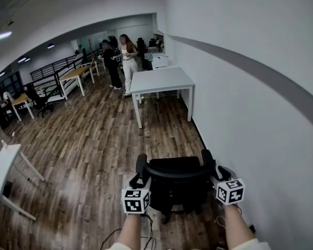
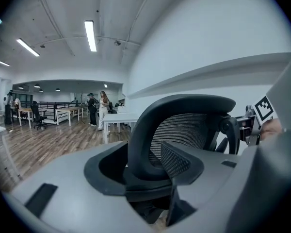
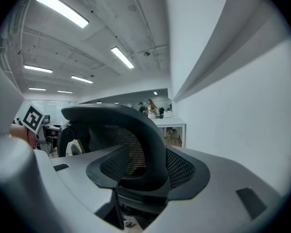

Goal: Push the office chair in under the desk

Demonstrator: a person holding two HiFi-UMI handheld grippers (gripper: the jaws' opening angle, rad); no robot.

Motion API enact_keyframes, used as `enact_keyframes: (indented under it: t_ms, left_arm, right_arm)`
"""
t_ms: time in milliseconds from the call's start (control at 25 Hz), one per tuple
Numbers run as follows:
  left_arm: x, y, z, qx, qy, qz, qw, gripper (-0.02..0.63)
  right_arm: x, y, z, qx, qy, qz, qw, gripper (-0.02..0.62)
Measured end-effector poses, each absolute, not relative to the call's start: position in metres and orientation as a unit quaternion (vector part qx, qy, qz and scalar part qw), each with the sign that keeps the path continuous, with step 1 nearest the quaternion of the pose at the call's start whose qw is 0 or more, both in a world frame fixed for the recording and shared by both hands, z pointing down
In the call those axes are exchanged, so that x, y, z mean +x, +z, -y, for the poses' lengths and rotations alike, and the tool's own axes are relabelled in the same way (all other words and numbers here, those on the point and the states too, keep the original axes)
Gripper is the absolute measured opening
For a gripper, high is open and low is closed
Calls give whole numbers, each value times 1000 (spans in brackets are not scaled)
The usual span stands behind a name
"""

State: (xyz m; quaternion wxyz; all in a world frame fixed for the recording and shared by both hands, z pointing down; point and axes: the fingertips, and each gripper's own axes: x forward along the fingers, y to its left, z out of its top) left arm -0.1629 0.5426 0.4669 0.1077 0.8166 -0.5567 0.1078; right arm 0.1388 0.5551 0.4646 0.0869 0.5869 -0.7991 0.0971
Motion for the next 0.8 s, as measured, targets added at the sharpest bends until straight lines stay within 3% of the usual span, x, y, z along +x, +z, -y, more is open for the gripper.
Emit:
enact_keyframes:
  t_ms: [800]
  left_arm:
    - [-160,493,-498,799,159,568,120,210]
  right_arm:
    - [138,485,-521,591,96,786,151,236]
